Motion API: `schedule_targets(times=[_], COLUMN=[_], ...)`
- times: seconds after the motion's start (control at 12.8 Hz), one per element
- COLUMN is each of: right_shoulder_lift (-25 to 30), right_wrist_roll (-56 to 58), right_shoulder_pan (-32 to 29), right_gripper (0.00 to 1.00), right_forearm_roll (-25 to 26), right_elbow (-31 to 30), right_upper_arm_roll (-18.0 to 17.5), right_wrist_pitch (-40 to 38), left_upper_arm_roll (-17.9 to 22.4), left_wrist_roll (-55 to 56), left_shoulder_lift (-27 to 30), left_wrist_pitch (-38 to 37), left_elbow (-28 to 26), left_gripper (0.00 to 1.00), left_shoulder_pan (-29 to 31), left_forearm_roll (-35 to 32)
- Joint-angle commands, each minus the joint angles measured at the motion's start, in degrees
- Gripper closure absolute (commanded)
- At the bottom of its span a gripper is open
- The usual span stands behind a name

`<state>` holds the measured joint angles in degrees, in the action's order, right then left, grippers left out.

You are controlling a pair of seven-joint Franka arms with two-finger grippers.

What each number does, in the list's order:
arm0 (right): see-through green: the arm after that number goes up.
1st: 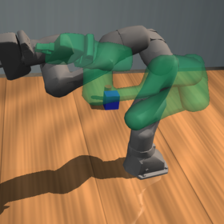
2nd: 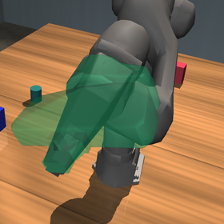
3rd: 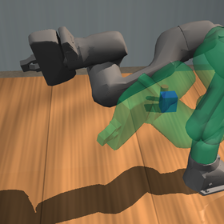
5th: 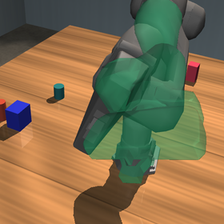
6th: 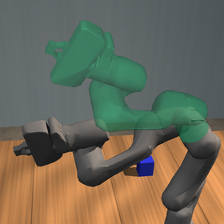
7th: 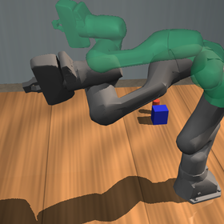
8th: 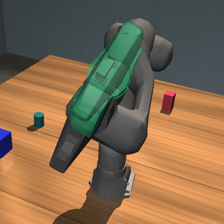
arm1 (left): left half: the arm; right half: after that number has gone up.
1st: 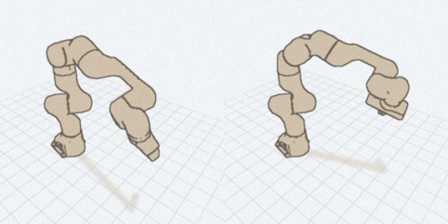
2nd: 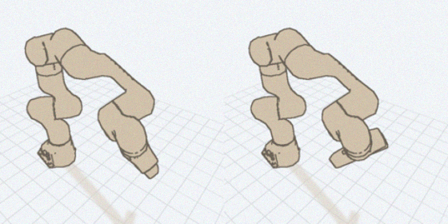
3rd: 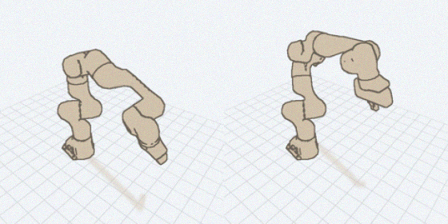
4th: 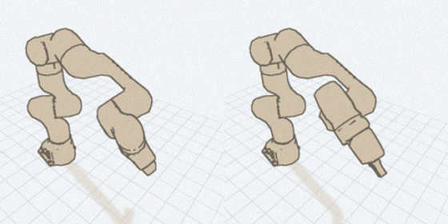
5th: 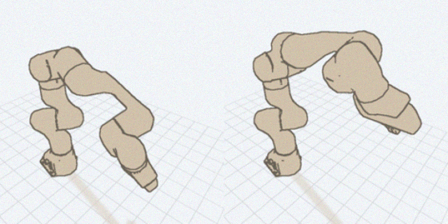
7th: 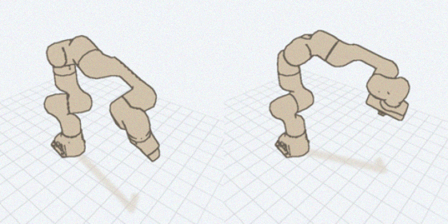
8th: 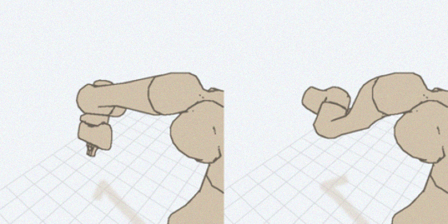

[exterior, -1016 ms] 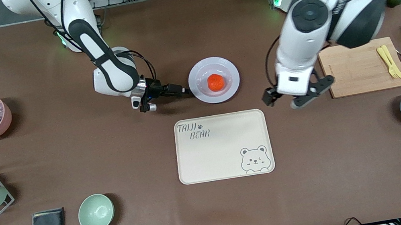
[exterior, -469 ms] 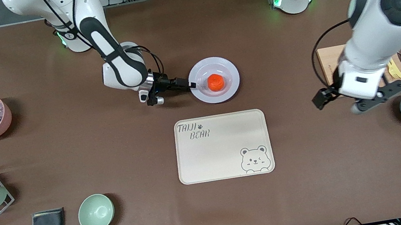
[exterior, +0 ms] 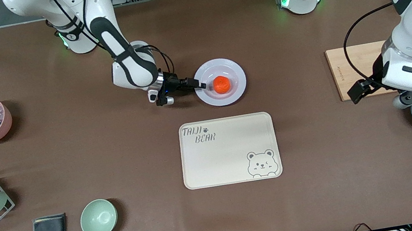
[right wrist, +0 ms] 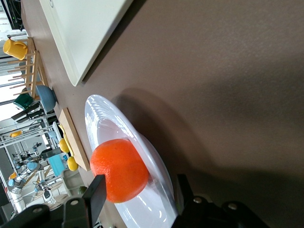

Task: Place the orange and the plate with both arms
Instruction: 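Release the orange on the plate while the right gripper grasps the rim, then withdraw the left gripper while the right gripper holds the plate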

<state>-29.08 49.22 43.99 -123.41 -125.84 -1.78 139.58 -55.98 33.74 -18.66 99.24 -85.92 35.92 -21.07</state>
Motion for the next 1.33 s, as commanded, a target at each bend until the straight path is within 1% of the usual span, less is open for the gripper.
schedule_targets(times=[0.0,0.08,0.16,0.31,0.39,0.47,0.55,0.7,1.02,1.25], right_shoulder_lift=[-0.71,-0.71,-0.89,-0.98,-0.98,-0.89,-0.54,1.03,5.43,8.5], right_wrist_roll=[1.67,2.28,3.25,3.52,3.52,3.43,3.43,3.52,3.34,2.99], right_shoulder_pan=[1.45,1.45,1.45,1.45,1.45,1.36,1.28,1.27,1.28,1.36], right_gripper=[0.57,0.68,0.8,0.94,0.98,1.0,1.0,1.0,1.0,1.0], right_forearm_roll=[-2.19,-2.19,-2.19,-2.19,-2.19,-2.19,-2.19,-2.19,-3.24,-5.44], right_elbow=[0.95,0.95,0.95,0.95,0.95,0.95,0.86,0.86,0.69,0.6], right_upper_arm_roll=[0.46,0.38,0.38,0.38,0.38,0.38,0.38,0.29,0.2,0.11], right_wrist_pitch=[0.69,0.78,0.69,0.69,0.6,0.6,0.6,0.25,-0.19,-0.28], left_upper_arm_roll=[2.52,7.94,16.08,31.38,37.81,42.57,45.4,46.22,46.4,46.14], left_wrist_roll=[-5.94,-7.7,-10.59,-16.57,-18.16,-20.01,-21.94,-24.76,-24.77,-24.86], left_shoulder_lift=[3.96,5.12,6.78,9.42,10.13,10.92,11.63,12.68,13.39,13.3], left_wrist_pitch=[-1.41,-1.41,-1.41,-1.33,-1.33,-1.33,-1.41,-1.41,-1.41,-1.41], left_elbow=[0.92,0.93,1.01,0.93,0.75,0.66,0.4,-0.3,-1.45,-1.27], left_gripper=[0.0,0.0,0.0,0.0,0.0,0.0,0.0,0.0,0.0,0.0], left_shoulder_pan=[-0.06,-3.54,-9.67,-21.36,-25.94,-29.64,-31.42,-31.53,-31.17,-30.91], left_forearm_roll=[3.56,6.54,9.26,14.8,16.31,17.45,18.07,18.17,18.17,18.08])
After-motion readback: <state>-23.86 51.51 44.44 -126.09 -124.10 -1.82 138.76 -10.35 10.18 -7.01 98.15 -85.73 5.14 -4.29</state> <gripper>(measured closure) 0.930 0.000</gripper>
